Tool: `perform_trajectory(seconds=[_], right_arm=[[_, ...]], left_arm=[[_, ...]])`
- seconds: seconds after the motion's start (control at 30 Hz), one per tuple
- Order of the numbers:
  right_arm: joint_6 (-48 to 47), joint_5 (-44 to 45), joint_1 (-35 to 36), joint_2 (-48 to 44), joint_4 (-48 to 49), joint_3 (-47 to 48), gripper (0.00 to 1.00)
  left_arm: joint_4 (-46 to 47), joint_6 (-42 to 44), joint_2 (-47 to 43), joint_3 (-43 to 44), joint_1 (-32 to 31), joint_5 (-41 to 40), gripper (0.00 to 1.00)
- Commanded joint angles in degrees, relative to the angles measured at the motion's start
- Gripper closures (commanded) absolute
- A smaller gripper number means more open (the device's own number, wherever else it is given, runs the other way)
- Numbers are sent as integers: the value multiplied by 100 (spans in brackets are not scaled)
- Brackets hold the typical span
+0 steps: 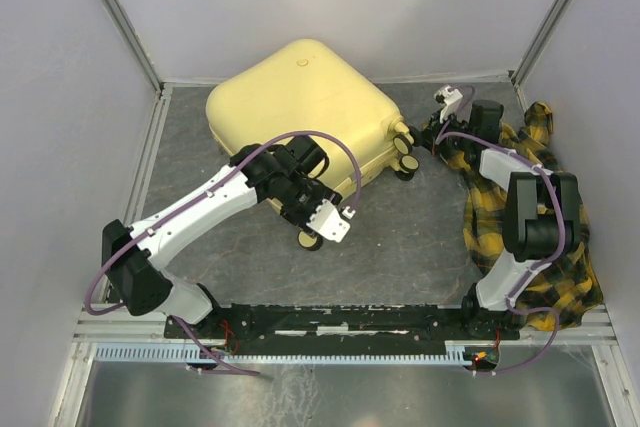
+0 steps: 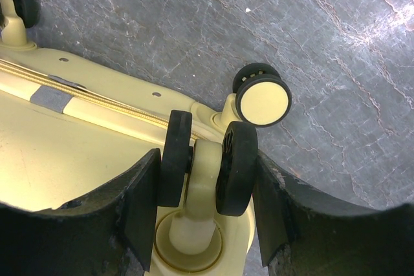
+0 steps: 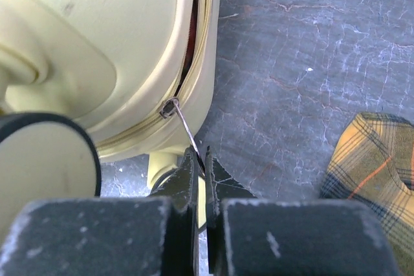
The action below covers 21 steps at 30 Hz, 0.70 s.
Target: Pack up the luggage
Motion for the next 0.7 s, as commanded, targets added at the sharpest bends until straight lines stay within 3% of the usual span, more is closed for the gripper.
perform_trajectory(seconds=[0.0, 0.17, 0.37, 0.5, 0.67], right_arm=[[173, 723, -288, 250, 683, 796, 98], [287, 438, 114, 370, 506, 906, 98], [252, 151, 702, 18, 303, 353, 98], [138, 87, 927, -336, 164, -73, 98], [243, 143, 1002, -531, 117, -268, 98]], left_arm=[[-1854, -186, 44, -343, 24, 1, 66], [-1868, -150, -96, -611, 24, -25, 67], [-1877, -232, -501, -1068, 29, -229, 66], [-1646, -683, -838, -980, 41, -79, 47], [-1167, -1266, -1035, 26, 34, 501, 24]])
